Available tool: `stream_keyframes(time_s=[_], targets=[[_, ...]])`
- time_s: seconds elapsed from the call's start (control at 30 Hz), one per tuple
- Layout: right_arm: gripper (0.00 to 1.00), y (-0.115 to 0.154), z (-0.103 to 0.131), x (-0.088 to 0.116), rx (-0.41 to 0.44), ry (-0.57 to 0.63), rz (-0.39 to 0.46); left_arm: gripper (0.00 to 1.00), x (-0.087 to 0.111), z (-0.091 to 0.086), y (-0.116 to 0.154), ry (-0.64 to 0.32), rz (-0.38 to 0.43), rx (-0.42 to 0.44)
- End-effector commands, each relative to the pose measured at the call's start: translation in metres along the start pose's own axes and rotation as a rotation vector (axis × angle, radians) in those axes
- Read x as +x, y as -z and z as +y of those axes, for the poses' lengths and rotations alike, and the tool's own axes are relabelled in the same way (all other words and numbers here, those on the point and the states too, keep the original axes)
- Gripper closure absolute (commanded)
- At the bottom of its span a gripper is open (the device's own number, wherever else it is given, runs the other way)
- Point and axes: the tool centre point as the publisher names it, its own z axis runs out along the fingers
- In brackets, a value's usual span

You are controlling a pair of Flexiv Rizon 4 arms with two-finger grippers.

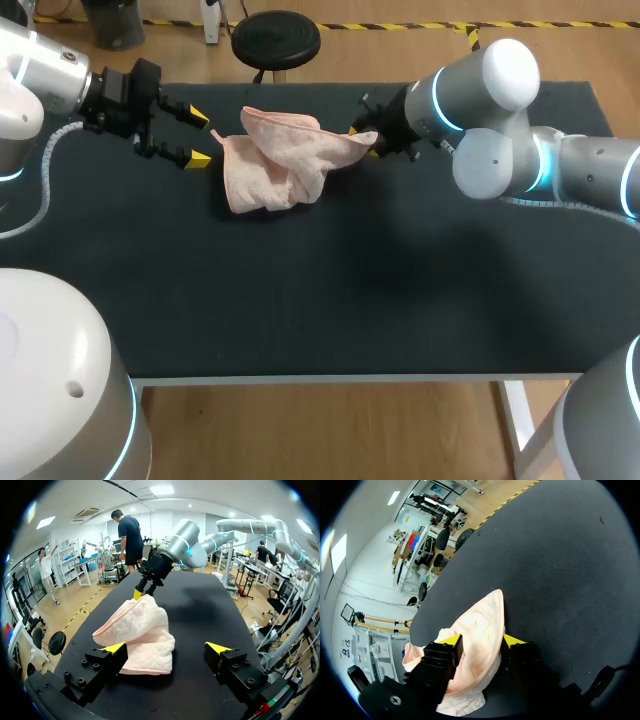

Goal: Fold the towel

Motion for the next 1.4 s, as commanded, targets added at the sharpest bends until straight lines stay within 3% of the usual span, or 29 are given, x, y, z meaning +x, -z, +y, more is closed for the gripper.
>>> stream_keyframes(time_s=[0.03, 0.47, 0.73, 1.07, 1.4], targets=[[1.0, 0.005, -0.002, 0.007, -0.006, 0.022, -0.002, 0.0, 0.0, 0.0, 0.0, -0.001, -0.001, 0.001], [1.0, 0.014, -0.014, 0.064, 0.036, 0.212, 0.038, 0.0, 0.0, 0.0, 0.0, -0.001, -0.001, 0.001], [1.0, 0.003, -0.031, 0.107, 0.078, 0.321, 0.065, 0.0, 0.0, 0.0, 0.0, -0.001, -0.001, 0.001], [1.0, -0.023, -0.079, 0.143, 0.198, 0.452, 0.076, 0.0, 0.0, 0.0, 0.0, -0.001, -0.001, 0.001], [1.0, -0.031, -0.123, 0.171, 0.266, 0.565, 0.058, 0.0, 0.0, 0.0, 0.0, -0.001, -0.001, 0.001]])
